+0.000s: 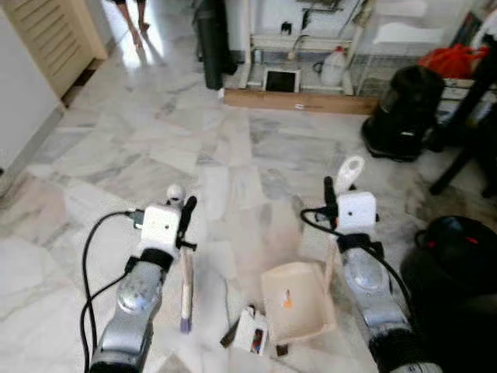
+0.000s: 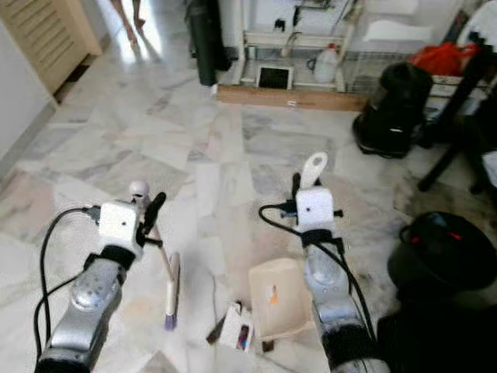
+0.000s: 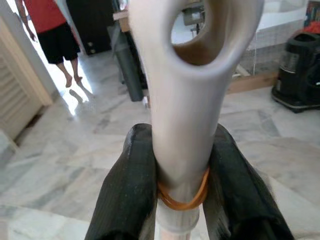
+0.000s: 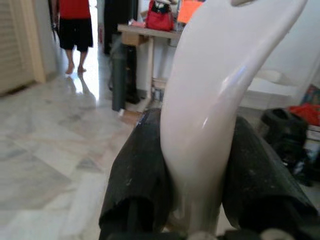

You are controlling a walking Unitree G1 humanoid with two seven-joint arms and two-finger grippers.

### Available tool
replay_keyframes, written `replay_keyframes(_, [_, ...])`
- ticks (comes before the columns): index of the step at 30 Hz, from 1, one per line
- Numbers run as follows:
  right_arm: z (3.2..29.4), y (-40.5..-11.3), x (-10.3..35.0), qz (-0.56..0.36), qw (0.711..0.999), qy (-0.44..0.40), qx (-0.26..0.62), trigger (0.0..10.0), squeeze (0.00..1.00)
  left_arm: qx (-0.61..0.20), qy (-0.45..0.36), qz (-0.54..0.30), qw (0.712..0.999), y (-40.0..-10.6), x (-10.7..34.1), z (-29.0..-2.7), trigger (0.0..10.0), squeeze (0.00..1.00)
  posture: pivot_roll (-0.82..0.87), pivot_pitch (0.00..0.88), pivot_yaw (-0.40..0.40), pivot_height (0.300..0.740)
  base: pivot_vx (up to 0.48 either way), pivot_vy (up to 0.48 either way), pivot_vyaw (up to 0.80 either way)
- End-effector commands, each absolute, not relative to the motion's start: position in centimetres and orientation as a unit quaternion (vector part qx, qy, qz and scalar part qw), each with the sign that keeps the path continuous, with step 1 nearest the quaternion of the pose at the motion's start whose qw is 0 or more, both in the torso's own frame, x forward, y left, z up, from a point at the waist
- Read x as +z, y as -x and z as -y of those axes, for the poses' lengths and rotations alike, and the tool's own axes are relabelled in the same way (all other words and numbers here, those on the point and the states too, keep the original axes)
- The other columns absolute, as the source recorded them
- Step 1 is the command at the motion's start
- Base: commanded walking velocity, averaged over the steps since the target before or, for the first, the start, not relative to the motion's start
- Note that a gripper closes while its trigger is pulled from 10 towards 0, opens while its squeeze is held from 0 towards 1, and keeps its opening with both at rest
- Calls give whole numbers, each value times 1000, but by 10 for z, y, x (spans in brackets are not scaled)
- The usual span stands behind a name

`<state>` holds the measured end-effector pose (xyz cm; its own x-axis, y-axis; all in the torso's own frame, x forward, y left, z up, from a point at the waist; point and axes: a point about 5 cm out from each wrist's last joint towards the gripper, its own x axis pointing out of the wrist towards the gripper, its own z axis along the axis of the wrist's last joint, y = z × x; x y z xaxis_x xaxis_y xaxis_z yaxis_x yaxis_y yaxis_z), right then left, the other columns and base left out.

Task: Sweep floor

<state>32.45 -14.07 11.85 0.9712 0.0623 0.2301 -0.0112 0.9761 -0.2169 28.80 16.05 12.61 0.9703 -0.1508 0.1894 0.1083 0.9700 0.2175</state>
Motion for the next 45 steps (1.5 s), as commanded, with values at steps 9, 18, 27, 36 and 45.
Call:
replay_keyframes(9, [152, -324, 124, 131, 985, 112, 4, 10000, 0, -75, -103, 126, 984, -287, 136, -154, 10000, 0, 57, 114, 29, 740, 233, 0, 0])
replay_keyframes(18, [154, -325, 123, 130, 985, 117, -2, 10000, 0, -80, -101, 120, 984, -287, 135, -153, 10000, 0, 56, 119, 29, 740, 0, 0, 0])
replay_keyframes(27, [165, -325, 114, 102, 985, 135, -37, 10000, 0, -96, -116, 82, 985, -288, 124, -158, 10000, 0, 57, 133, 37, 740, 0, 0, 0])
replay_keyframes(36, [180, -318, 97, 74, 980, 166, -85, 10000, 0, -108, -126, 69, 984, -284, 121, -163, 10000, 0, 73, 157, 56, 740, 0, 0, 0])
replay_keyframes(45, [180, -310, 81, 58, 979, 172, -94, 10000, 0, -129, -133, 61, 981, -278, 122, -164, 10000, 0, 103, 183, 87, 740, 0, 0, 0])
